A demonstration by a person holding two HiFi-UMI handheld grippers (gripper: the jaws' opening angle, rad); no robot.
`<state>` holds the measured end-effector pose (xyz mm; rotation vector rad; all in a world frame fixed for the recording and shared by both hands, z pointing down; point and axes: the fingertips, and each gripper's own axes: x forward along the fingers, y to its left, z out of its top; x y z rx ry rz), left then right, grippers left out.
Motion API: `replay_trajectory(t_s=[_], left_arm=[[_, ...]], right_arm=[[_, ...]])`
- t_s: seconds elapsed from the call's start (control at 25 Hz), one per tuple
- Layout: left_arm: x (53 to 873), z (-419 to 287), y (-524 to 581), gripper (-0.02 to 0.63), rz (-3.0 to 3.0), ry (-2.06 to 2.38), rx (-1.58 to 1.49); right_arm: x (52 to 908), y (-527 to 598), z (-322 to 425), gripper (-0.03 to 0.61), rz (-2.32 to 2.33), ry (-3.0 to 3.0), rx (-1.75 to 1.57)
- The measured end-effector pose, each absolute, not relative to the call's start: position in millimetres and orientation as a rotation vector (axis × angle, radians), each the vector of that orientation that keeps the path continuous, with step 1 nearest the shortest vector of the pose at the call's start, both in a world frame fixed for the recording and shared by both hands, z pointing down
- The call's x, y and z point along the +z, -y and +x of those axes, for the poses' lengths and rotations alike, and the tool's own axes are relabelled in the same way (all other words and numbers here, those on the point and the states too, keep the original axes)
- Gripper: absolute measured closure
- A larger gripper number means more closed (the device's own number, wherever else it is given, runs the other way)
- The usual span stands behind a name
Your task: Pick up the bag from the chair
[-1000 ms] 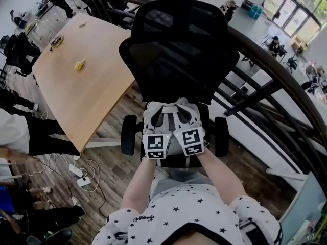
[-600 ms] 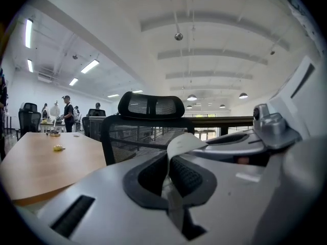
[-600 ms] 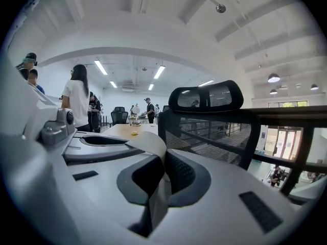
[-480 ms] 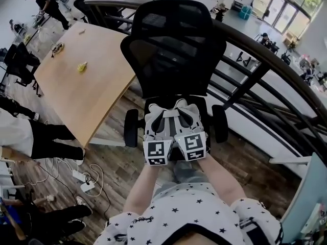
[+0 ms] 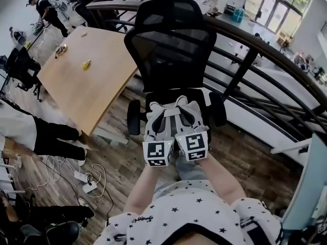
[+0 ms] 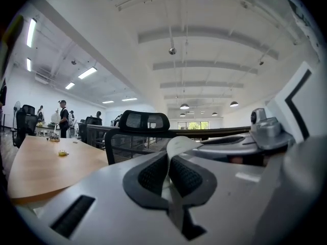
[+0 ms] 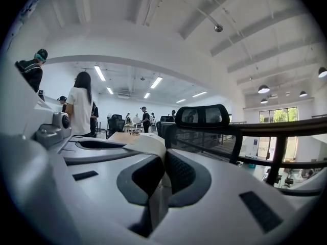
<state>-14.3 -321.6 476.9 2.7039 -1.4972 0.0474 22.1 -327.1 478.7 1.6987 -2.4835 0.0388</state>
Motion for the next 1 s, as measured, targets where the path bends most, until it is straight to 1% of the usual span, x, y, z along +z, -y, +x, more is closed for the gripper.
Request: replay_trajectory(t_s=[0.32, 0.72, 1.0], left_arm=[[454, -25, 250, 0.600, 2.744, 1.454, -0.015], [449, -28, 154, 0.600, 2.754, 1.374, -0.001], [428, -41, 88, 0.600, 2.761, 1.351, -0.033]], right_arm=[[457, 253, 13, 0.580, 1.753, 2.473, -0.013], [456, 153, 10, 0.580, 1.786, 2.438, 0.079], [440, 91, -4, 0.580, 1.771, 2.488, 0.105]])
